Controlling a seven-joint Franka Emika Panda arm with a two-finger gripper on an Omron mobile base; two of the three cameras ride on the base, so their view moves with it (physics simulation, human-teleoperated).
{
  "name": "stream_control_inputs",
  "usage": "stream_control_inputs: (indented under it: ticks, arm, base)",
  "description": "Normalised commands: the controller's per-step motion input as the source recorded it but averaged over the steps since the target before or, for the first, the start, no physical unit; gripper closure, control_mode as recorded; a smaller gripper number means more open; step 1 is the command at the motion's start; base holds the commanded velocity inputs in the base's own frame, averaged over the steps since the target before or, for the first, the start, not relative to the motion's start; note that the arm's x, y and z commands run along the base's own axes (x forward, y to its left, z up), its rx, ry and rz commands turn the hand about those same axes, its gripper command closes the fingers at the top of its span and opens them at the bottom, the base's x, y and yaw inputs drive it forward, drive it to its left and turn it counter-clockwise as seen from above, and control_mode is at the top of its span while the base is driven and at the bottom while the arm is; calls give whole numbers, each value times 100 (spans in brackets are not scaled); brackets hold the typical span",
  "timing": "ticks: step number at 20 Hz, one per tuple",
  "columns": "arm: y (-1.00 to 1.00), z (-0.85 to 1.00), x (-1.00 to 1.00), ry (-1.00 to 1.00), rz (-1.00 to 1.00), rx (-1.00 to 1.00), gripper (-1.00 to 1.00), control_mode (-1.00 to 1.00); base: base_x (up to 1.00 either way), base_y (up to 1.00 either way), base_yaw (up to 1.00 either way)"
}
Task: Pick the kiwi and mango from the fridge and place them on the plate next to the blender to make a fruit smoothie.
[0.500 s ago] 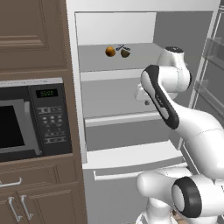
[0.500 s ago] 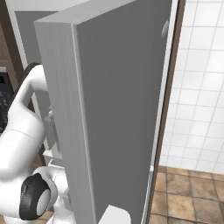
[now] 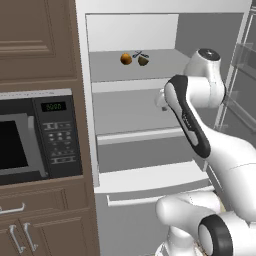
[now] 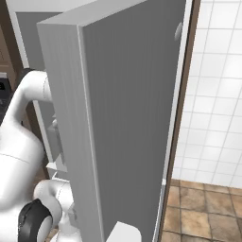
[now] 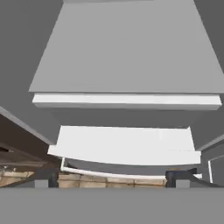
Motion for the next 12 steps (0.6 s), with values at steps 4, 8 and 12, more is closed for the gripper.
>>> stream_control_inputs:
  ticks: [4, 8, 12]
  arm:
    - [7, 97, 6, -32, 0, 0, -100, -100]
    - [8, 81, 63, -11, -2, 1, -100, -100]
    - [5, 37, 99, -6, -5, 2, -100, -100]
  base:
    - [0, 0, 0]
    - [0, 0, 0]
    - [0, 0, 0]
